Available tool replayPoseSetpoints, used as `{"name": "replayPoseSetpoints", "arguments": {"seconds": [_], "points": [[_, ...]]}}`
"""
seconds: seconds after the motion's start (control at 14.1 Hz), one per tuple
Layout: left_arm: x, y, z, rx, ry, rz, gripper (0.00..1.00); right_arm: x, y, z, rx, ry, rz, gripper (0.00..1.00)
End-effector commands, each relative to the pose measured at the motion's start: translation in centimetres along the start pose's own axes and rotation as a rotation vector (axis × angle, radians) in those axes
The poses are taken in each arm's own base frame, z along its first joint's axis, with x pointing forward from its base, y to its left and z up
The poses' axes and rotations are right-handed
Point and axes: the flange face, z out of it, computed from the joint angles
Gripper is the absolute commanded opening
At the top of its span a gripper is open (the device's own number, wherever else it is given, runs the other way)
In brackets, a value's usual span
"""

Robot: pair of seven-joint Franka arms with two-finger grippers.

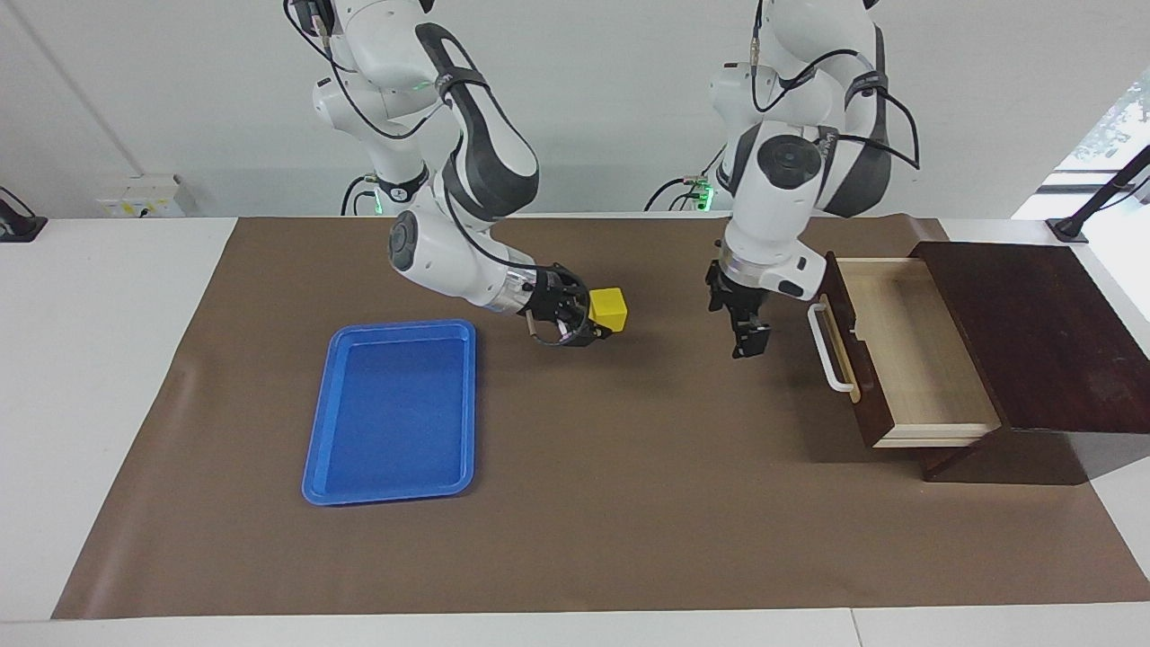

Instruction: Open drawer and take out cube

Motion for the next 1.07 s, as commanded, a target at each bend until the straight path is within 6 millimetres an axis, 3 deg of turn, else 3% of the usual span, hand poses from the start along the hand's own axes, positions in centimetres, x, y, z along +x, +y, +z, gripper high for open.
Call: {"name": "replayPoseSetpoints", "arguments": {"seconds": [0.0, 0.14, 0.28, 0.5, 0.57, 0.71, 0.85, 1.0], "points": [[6.0, 0.0, 0.2, -0.028, 0.023, 0.109, 1.0, 5.4, -1.4, -3.1, -0.001, 0.059, 0.009, 0.0], [10.2, 0.3, 0.3, -0.028, 0.056, 0.159, 1.0, 8.8, -2.0, -5.2, 0.017, 0.078, 0.012, 0.0], [14.3, 0.3, 0.3, -0.033, 0.066, 0.218, 1.0, 13.6, -2.4, -6.3, 0.026, 0.083, 0.036, 0.0], [18.4, 0.0, 0.3, -0.043, 0.076, 0.268, 1.0, 17.3, -1.7, -6.7, 0.018, 0.084, 0.031, 0.0], [18.6, 0.1, 0.0, -0.034, 0.076, 0.291, 1.0, 19.1, -1.3, -6.4, 0.008, 0.086, 0.013, 0.0], [17.0, 0.3, -1.1, -0.012, 0.068, 0.335, 1.0, 22.3, -0.3, -6.5, 0.003, 0.089, -0.024, 0.0], [13.8, -0.7, -3.9, 0.022, 0.052, 0.389, 1.0, 22.8, 0.2, -6.2, -0.003, 0.089, -0.013, 0.0], [10.2, -2.4, -7.2, 0.041, 0.043, 0.565, 1.0, 23.4, 0.8, -5.9, -0.001, 0.097, 0.0, 0.0]]}}
